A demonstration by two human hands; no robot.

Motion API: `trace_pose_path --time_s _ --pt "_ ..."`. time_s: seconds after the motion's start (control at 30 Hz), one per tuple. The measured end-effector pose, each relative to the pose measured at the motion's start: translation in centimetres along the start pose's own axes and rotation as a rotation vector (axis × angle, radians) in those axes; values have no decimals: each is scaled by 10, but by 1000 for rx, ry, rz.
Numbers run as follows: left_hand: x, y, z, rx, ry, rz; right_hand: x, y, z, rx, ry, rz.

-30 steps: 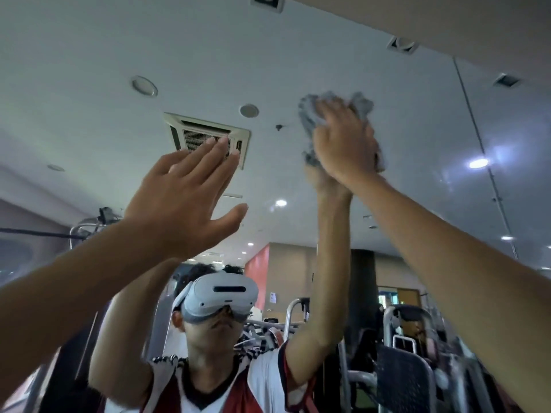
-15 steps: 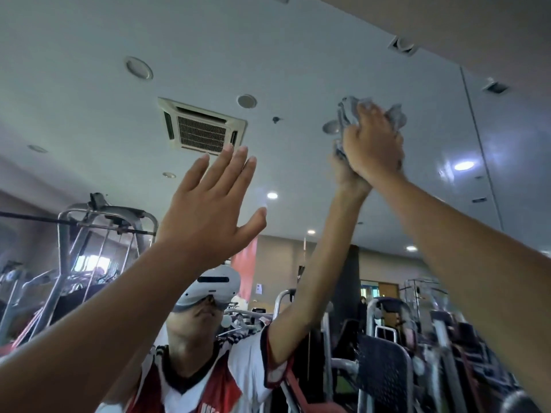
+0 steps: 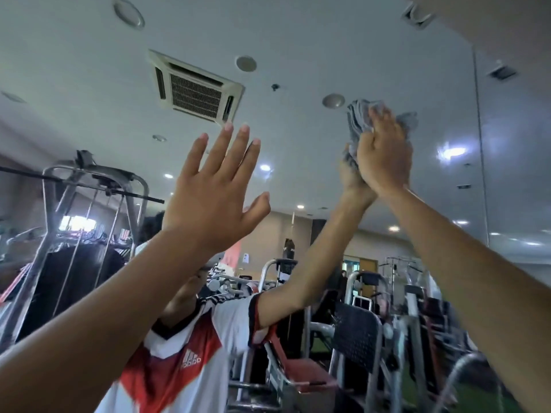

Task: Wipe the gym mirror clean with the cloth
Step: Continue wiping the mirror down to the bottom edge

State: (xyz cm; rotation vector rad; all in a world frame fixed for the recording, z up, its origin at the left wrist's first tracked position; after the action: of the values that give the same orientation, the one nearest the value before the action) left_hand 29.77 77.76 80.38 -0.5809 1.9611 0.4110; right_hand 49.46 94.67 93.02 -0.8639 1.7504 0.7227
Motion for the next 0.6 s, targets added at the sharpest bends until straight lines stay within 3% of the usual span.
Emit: trace_pose_path --time_s 0.03,0.1,0.23,0.3,0.4,0.5,0.6 --pt "2 0 0 6 13 8 5 4 -14 0 49 21" --pt "6 0 1 21 23 43 31 12 -35 -1 -32 8" --pt "7 -2 -1 31 19 42 133 8 -11 -18 -542 -128" --pt "14 -2 1 20 12 24 152 -3 34 54 -649 -146" --pt "29 -4 11 21 -12 13 107 -13 69 68 -340 -151" --pt "32 -4 15 18 -29 1 67 -5 41 79 -65 -53" --pt "31 -3 10 13 -16 -1 88 6 4 30 -9 12"
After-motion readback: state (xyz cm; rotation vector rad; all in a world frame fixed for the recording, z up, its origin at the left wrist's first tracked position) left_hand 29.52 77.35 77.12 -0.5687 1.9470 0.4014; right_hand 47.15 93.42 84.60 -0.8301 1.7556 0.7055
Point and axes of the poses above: each hand's wrist, its own x-axis away from the middle knuckle, its own y-axis out of the palm, z = x × y, the point moved 3 cm from there along -x, towards the middle knuckle, and after that the axes turned 12 degrees about y, right-handed, at the moved point
